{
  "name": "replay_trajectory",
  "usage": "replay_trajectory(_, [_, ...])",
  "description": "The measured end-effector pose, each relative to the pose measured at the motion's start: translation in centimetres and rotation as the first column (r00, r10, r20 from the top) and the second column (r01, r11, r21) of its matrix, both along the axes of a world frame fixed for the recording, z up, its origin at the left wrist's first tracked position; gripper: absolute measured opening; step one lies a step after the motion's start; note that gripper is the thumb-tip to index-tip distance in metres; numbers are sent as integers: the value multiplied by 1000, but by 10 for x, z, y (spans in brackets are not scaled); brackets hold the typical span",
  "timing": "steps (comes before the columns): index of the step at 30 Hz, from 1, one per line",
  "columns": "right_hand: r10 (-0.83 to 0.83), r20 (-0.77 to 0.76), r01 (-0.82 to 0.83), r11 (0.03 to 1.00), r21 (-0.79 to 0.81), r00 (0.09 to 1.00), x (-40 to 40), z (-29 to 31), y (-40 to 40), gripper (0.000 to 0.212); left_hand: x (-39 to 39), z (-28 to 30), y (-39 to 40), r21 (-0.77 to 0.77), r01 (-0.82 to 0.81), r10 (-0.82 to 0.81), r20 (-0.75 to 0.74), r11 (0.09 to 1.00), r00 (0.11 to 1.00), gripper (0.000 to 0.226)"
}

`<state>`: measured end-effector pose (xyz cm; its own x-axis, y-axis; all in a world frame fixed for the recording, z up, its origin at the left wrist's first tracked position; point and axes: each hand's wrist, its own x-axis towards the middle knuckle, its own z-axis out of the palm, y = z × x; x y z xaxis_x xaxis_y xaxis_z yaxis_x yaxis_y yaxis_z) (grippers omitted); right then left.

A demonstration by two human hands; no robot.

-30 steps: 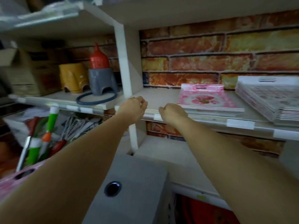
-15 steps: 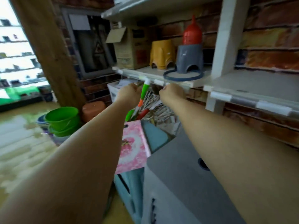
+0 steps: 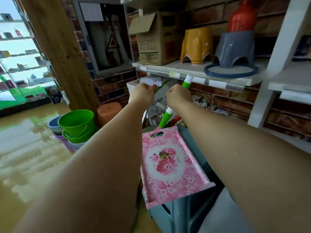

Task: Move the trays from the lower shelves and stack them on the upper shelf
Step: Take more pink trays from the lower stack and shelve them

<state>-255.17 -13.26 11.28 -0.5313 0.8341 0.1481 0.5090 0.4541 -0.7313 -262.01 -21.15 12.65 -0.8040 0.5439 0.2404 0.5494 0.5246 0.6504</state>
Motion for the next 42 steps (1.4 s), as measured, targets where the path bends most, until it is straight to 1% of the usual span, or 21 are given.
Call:
replay_trajectory(5, [-39, 66, 42, 998, -45, 997, -16, -23, 13, 30, -18, -19, 17, 11, 37, -38, 83, 999, 996, 39])
replay_trajectory(7, [-25, 79, 31, 997, -65, 997, -18, -38, 14, 30, -18, -32, 22, -14, 37, -35, 99, 999, 994, 39])
replay_trajectory(9, [-18, 81, 27, 994, -108, 997, -18, -53, 15, 32, -14, -47, 24, -45, 50, -44, 117, 998, 992, 38])
replay_trajectory(12, [-32, 107, 58, 966, -250, 994, -14, -71, 17, 44, -9, -70, 25, -84, 57, -45, 143, 995, 989, 38])
replay_trajectory(14, [-21, 157, 55, 975, -216, 987, -11, -82, 17, 44, -8, -85, 26, -107, 50, -32, 167, 993, 985, 36])
replay_trajectory(17, [2, 249, 25, 994, -105, 969, -2, -97, 15, 34, -1, -105, 24, -157, 67, -36, 195, 985, 980, 35])
replay_trajectory(21, [64, 357, -21, 992, -121, 932, 8, -123, 7, 36, 15, -132, 14, -210, 97, -47, 229, 973, 972, 36])
replay_trajectory(24, [136, 445, -90, 988, -123, 885, 15, -139, -1, 36, 23, -152, 4, -308, 153, -71, 262, 939, 962, 32])
replay_trajectory(26, [224, 502, -187, 974, -125, 835, 20, -147, -5, 32, 27, -163, -2, -356, 184, -83, 283, 916, 956, 34])
replay_trajectory(29, [349, 622, -298, 936, -189, 701, 33, -161, -11, 28, 37, -180, -13, -438, 250, -121, 301, 863, 946, 36])
replay_trajectory(31, [388, 689, -319, 919, -234, 612, 43, -171, -16, 29, 44, -194, -19, -488, 295, -141, 328, 822, 934, 34])
replay_trajectory(33, [413, 727, -324, 906, -271, 548, 52, -180, -21, 31, 51, -205, -24, -504, 315, -144, 348, 804, 926, 33])
replay_trajectory(36, [427, 743, -325, 900, -291, 516, 62, -189, -28, 34, 59, -215, -29, -496, 343, -148, 390, 798, 909, 34])
replay_trajectory(38, [444, 752, -348, 889, -299, 488, 65, -192, -33, 31, 63, -221, -32, -515, 354, -155, 390, 781, 908, 34])
replay_trajectory(40, [464, 762, -369, 875, -314, 451, 65, -197, -36, 29, 68, -225, -33, -541, 382, -169, 401, 750, 900, 34])
replay_trajectory(42, [475, 768, -373, 868, -328, 430, 66, -201, -39, 31, 72, -230, -33, -571, 436, -208, 420, 696, 883, 36])
